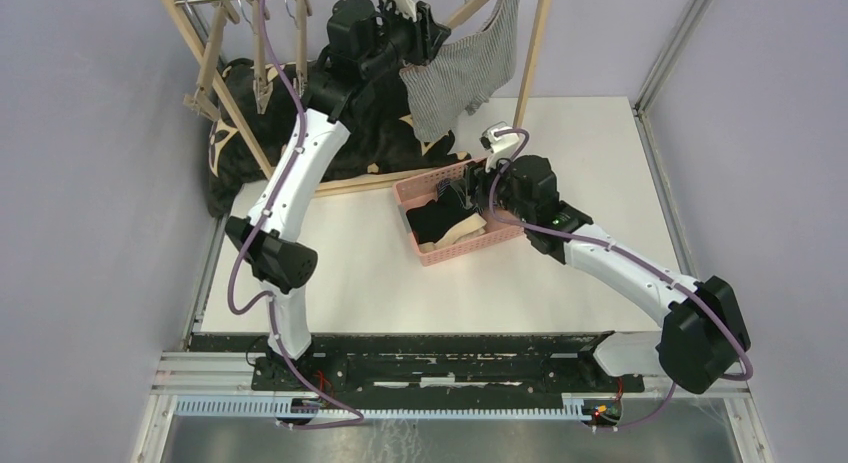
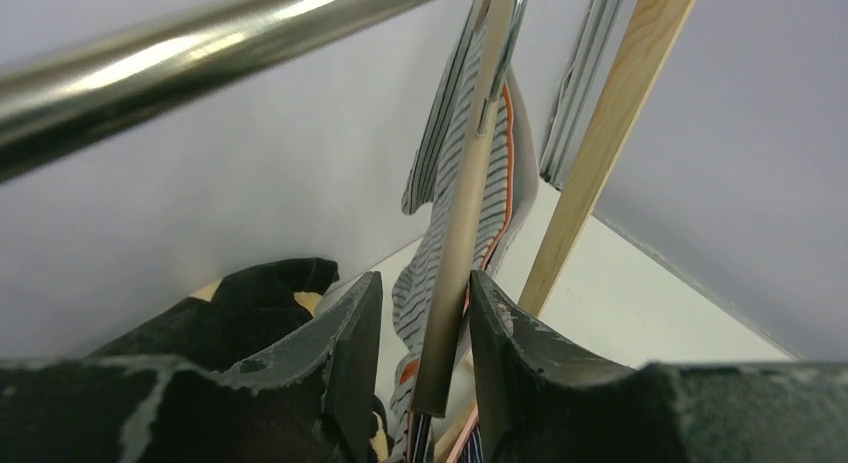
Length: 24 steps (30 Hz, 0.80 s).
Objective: Remove the underwear clipped to the hanger
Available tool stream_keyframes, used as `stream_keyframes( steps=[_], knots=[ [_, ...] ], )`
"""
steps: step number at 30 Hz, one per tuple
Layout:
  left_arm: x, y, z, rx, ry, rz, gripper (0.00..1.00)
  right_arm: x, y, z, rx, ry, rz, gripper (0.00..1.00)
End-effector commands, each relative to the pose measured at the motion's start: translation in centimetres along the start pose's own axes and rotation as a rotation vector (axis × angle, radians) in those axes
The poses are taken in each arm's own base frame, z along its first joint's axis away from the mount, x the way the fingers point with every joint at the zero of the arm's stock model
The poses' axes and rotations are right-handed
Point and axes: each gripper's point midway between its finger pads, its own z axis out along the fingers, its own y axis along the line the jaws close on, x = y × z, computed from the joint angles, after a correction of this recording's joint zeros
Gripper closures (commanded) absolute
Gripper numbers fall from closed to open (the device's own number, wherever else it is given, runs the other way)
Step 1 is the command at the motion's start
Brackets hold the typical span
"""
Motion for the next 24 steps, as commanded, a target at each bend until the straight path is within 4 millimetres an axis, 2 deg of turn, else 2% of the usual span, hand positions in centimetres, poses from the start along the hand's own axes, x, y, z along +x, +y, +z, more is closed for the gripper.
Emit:
stream_keyframes(
  steps=[1, 4, 9, 13, 20, 24],
  knots=[
    [0.2, -0.9, 0.8, 0.038, -0.010, 0.018, 0.56, -3.0, 0.1, -1.2, 0.000, -0.103, -0.022, 0.36],
    [0.6, -1.0, 0.9, 0.030, 0.001, 0.028, 0.59, -3.2, 0.0, -1.4, 0.008, -0.109, -0.026, 0.36],
    [0.3, -0.9, 0.9, 0.017, -0.011, 0.038, 0.83, -2.6, 0.0, -1.1, 0.002, -0.098, -0.022, 0.35],
    [-0.4, -0.9, 0.6, -0.003, -0.050, 0.046, 0.96, -2.1, 0.3, -0.7, -0.015, -0.085, -0.015, 0.35],
    [-2.4, -0.6, -0.4, -0.031, -0.115, 0.048, 0.97, -1.4, 0.2, -0.4, -0.014, -0.064, -0.017, 0.36],
    [-3.8, -0.9, -2.2, -0.040, -0.200, 0.059, 0.97, -1.6, 0.0, -0.9, 0.000, -0.077, -0.028, 0.36]
  ],
)
